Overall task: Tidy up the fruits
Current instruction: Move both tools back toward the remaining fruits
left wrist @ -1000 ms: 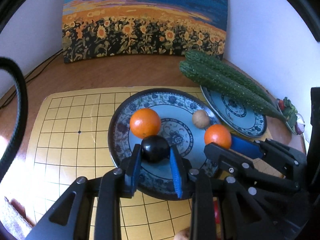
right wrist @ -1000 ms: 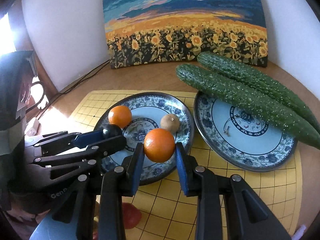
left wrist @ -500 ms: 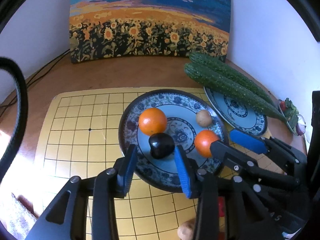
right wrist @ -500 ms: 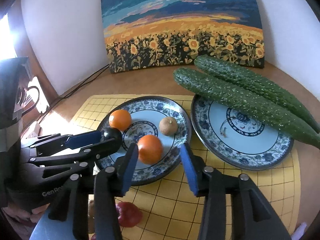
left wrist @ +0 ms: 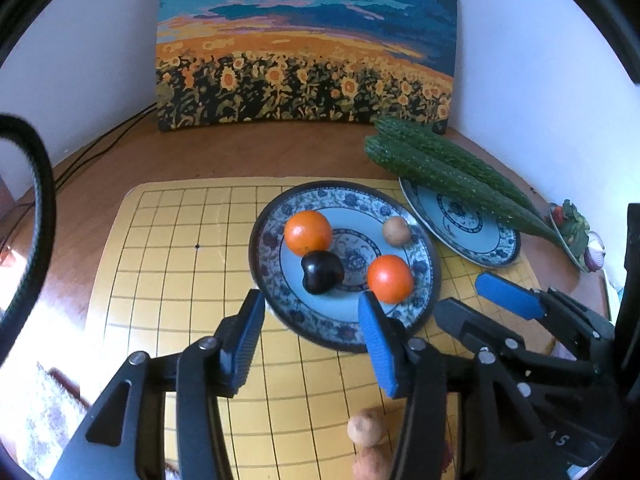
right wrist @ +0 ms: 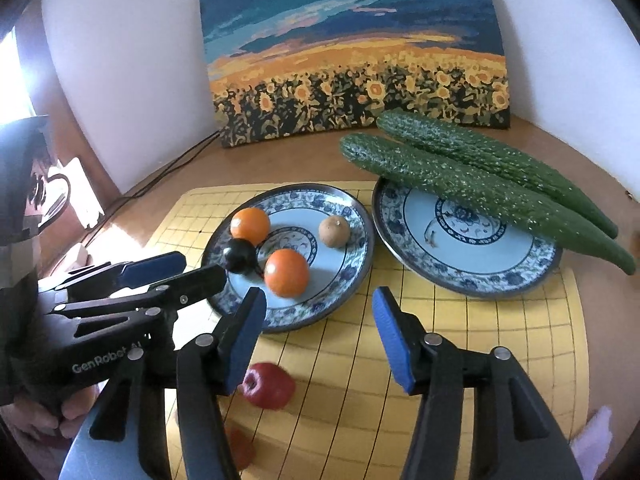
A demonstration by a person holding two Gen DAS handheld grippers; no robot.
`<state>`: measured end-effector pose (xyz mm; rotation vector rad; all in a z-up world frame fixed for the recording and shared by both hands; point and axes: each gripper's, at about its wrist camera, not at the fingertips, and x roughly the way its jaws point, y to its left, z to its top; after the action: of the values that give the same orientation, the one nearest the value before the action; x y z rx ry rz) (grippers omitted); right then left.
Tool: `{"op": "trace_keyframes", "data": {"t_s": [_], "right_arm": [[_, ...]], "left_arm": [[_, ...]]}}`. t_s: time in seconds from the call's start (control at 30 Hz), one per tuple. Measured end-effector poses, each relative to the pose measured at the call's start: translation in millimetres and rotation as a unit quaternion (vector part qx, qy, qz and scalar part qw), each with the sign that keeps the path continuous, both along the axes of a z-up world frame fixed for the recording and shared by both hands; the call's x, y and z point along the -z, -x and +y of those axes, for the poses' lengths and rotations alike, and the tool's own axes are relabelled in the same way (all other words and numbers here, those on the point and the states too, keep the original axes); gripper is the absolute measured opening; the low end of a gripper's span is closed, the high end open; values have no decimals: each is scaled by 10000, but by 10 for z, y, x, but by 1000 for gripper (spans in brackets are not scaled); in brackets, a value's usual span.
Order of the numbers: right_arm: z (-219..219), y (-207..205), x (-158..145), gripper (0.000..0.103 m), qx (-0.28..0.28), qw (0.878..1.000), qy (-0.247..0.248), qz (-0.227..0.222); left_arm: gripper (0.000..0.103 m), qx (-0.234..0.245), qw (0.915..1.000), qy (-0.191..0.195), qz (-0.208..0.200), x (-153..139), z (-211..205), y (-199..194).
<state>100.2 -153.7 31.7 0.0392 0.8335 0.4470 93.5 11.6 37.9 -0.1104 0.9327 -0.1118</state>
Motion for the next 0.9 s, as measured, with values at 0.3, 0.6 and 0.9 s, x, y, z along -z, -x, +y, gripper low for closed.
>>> {"op": "trace_keyframes", "data": {"t_s": [0.3, 0.6, 0.9], "right_arm": [[-101, 248, -62, 57, 88, 10000, 3, -37], [-181, 490, -43, 57, 249, 9997, -75, 17], [-181, 709, 16, 57, 261, 9996, -68, 54]], "left_arm": [[51, -85, 9999, 66, 35, -46, 52, 201], [52, -110, 9998, 135, 60, -76, 100, 427], [52, -102, 9996, 229, 103, -57, 106, 629]]}}
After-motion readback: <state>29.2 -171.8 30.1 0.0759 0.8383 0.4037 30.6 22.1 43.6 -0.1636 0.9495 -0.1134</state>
